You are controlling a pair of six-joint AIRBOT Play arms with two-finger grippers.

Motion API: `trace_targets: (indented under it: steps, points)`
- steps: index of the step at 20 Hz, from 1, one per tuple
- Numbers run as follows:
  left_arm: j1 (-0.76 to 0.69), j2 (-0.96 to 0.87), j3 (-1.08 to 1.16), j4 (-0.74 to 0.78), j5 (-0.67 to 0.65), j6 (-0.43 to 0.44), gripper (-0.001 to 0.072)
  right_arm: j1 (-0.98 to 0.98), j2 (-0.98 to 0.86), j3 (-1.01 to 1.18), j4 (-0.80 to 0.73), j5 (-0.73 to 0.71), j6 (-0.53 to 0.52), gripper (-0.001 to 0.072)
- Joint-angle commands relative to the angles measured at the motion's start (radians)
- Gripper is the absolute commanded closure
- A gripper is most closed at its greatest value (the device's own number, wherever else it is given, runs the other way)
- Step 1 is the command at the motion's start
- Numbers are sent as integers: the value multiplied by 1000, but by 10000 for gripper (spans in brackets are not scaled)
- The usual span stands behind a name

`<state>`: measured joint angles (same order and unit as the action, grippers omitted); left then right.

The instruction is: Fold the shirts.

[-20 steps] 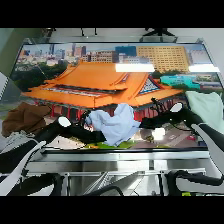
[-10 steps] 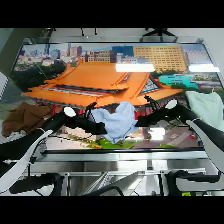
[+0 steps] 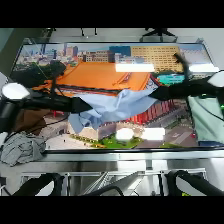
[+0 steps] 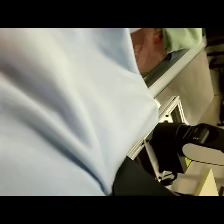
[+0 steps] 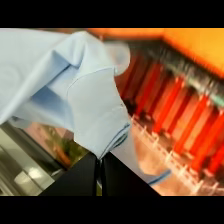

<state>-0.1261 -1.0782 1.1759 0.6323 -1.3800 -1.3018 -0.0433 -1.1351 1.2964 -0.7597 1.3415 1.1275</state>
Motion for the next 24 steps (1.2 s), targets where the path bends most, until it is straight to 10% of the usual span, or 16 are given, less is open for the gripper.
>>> trace_targets:
  steps: [1, 9, 21, 22, 23, 24]
  points:
    - [64, 131, 158, -6, -80, -51, 692, -35, 228, 135, 1, 11, 11, 698]
    - [66, 273, 157, 4, -92, -87, 692, -35, 542, 155, -203, -92, 14, 698]
    - [61, -345, -114, 5, -16, 145, 688, -30, 8, -321, -205, -235, 44, 698]
    - [70, -412, -83, 4, 3, 169, 561, -30, -49, -327, -203, -258, 30, 697]
    - [81, -465, -47, 4, 11, 178, 190, -30, -103, -326, -194, -274, 24, 697]
    - [97, -515, -2, 5, 11, 177, 1, -30, -144, -326, -194, -291, 23, 698]
